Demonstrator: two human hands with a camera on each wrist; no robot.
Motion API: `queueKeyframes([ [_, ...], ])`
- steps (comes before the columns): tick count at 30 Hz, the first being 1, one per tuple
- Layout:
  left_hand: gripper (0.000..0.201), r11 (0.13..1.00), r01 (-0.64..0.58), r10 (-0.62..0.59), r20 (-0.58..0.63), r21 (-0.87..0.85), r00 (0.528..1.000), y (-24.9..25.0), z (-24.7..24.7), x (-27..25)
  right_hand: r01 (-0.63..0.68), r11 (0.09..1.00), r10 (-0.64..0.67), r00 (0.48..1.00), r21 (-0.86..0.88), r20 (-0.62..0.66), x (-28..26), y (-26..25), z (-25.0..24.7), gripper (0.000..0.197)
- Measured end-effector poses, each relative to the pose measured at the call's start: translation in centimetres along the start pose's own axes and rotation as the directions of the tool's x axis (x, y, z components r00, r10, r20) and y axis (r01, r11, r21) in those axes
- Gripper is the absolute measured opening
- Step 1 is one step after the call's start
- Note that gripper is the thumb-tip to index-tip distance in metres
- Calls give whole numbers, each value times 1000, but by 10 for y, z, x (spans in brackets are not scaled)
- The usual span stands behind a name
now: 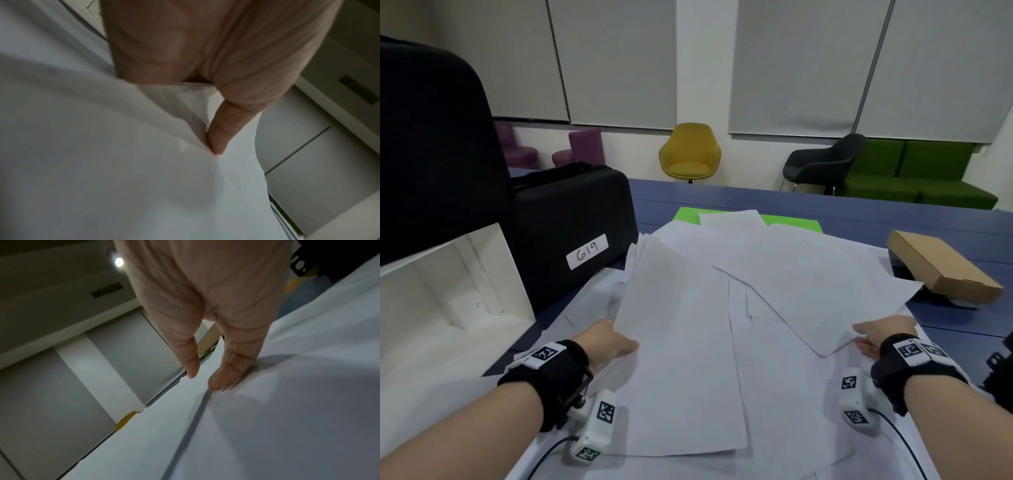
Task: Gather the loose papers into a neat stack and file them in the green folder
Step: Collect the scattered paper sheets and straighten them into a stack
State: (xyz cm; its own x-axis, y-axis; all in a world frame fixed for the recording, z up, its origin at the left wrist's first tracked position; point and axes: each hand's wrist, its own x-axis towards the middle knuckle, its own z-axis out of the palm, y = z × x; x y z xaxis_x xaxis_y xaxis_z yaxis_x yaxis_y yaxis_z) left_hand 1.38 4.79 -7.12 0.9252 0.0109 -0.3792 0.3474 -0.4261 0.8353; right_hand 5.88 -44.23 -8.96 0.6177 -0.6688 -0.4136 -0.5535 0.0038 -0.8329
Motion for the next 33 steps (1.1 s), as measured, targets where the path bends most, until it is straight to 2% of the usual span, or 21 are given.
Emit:
queueKeyframes([
  [2, 31, 1000, 2, -2, -1, 6, 1000, 0, 0, 2, 13, 997, -11, 1000, -71, 22, 17, 4, 3, 52],
  [5, 39, 1000, 7, -8, 24, 25, 1000, 1, 0, 4, 42, 984, -41, 999, -172, 6, -8, -9, 8, 47],
  [8, 52, 999, 7, -9, 37, 50, 999, 0, 0, 9, 169, 881, -145, 986, -442, 88, -42, -20, 8, 32],
  [10, 53, 998, 7, -9, 28, 70, 1000, -1, 1, 10, 164, 827, -123, 986, -538, 112, -53, -27, 7, 23],
  [11, 54, 997, 9, -11, 21, 81, 1000, -2, 1, 12, 148, 840, -72, 984, -522, 163, -55, -29, 6, 18],
  [12, 56, 995, 13, -15, 21, 95, 1000, -1, 2, 12, 208, 786, -84, 969, -582, 234, -60, -32, 5, 10],
  [13, 59, 994, 15, -18, 21, 106, 1000, -1, 1, 14, 254, 764, -130, 961, -593, 244, -63, -32, 3, 8],
  [15, 61, 993, 23, -26, 27, 120, 999, -3, -1, 17, 292, 654, -170, 956, -698, 241, -64, -31, -7, 19],
  [17, 64, 991, 28, -33, 36, 134, 999, -3, -4, 20, 332, 472, -223, 941, -817, 253, -73, -33, -23, 22],
  [20, 58, 990, 37, -42, 36, 136, 998, -5, -6, 23, 337, 308, -245, 932, -889, 268, -67, -26, -47, 32],
  [21, 59, 989, 34, -38, 31, 141, 999, -7, -6, 26, 307, 278, -229, 941, -910, 247, -69, -24, -56, 34],
  [22, 66, 988, 32, -36, 23, 150, 999, -8, -7, 26, 309, 289, -241, 939, -906, 244, -69, -21, -64, 30],
  [23, 72, 988, 32, -36, 25, 152, 999, -9, -7, 28, 324, 345, -269, 933, -881, 238, -72, -16, -72, 22],
  [24, 72, 988, 29, -33, 29, 151, 999, -10, -7, 29, 329, 343, -261, 933, -880, 247, -78, -12, -80, 13],
  [27, 46, 981, 33, -37, 18, 193, 999, -3, -4, 20, 355, 235, -145, 933, -905, 329, -81, -3, -98, 2],
  [28, 40, 977, 29, -32, 10, 213, 999, -2, -2, 17, 369, 272, -117, 929, -889, 350, -80, 1, -103, 4],
  [30, 36, 967, 8, -9, 1, 256, 1000, 0, 3, 14, 362, 426, -119, 931, -829, 346, -79, 10, -112, 16],
  [33, 36, 937, -35, 36, 3, 347, 999, 3, 10, 9, 362, 511, -152, 931, -780, 332, -80, 22, -121, 18],
])
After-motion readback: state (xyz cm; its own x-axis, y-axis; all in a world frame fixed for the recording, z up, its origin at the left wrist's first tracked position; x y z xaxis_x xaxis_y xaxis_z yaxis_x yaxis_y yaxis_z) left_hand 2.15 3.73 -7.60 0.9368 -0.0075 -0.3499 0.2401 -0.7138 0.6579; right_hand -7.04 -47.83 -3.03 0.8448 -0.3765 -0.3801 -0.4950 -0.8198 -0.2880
